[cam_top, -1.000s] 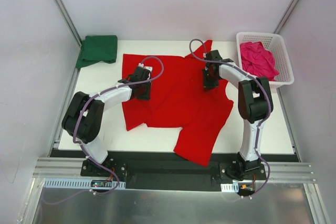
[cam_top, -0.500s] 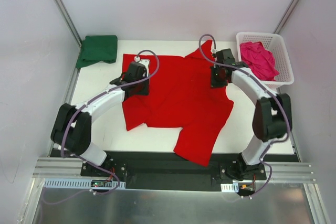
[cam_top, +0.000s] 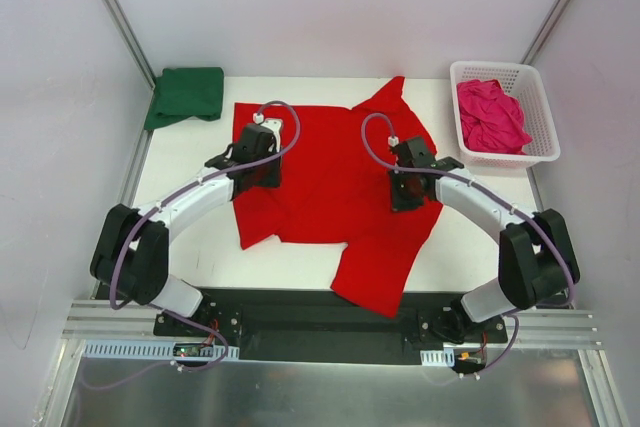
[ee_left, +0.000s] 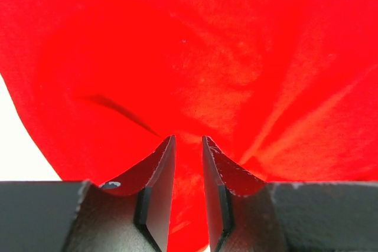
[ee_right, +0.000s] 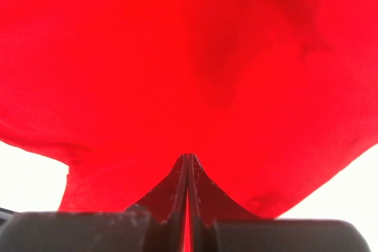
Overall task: Fold and stack the t-shirts
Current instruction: Flatten out the tshirt
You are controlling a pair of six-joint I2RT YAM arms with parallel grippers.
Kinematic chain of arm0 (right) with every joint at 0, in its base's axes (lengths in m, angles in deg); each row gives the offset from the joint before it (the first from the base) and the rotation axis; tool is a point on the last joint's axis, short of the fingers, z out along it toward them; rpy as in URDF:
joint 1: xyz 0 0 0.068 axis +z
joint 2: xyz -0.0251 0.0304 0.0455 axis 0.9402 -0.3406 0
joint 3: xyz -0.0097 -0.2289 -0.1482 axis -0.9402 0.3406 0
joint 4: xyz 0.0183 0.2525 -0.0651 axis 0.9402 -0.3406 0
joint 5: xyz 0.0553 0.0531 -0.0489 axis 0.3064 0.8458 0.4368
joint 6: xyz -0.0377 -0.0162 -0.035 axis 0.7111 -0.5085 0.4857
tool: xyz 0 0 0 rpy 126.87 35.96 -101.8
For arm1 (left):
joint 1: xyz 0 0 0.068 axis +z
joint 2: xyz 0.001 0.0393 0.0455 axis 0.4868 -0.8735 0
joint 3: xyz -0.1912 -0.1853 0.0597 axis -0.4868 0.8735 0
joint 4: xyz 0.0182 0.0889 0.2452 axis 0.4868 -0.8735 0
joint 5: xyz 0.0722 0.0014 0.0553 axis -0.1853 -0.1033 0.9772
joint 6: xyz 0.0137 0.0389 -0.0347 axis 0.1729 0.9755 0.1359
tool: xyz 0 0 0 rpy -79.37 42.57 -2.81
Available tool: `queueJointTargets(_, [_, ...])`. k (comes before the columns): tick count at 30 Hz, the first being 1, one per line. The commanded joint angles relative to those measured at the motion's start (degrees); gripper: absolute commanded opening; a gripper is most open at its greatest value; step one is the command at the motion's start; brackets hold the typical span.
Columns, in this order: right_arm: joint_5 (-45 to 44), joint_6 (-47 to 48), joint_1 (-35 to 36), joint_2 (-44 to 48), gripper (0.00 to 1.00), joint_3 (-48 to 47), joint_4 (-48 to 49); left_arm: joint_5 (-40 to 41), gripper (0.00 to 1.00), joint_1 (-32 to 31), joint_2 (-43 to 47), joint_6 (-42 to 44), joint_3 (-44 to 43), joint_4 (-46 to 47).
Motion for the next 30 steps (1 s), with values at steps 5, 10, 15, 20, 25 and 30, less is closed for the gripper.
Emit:
queueJointTargets(5, [-1.1,-3.8,0.1,-2.5,0.01,2.1,5.2,-1.0,0.22,0.0,-10.1,-0.3,-3.7,0.0])
queueJointTargets(10, [-1.4,-2.9,0.0,-6.2,0.02,0.0,5.1,-0.7,0.21,0.1,-15.3,0.4,-7.4,-0.4])
queueJointTargets(15, [-1.4,-1.7,0.0,-10.4,0.02,-4.0,3.9,1.1,0.20,0.4,-19.6,1.6,-10.1,-2.3])
queueJointTargets(20, [-1.4,-0.5,-0.1,-16.1,0.01,-8.4,1.9,0.9,0.20,1.6,-22.4,2.1,-11.9,-3.5])
queueJointTargets(25, [-1.4,0.7,-0.7,-20.5,0.02,-14.4,-1.0,-0.1,0.20,4.4,-25.1,2.2,-15.1,-5.3])
queueJointTargets(30, [-1.2,1.1,-2.2,-23.0,0.01,-16.9,-3.2,-1.3,0.20,7.0,-26.6,2.6,-17.1,-6.7])
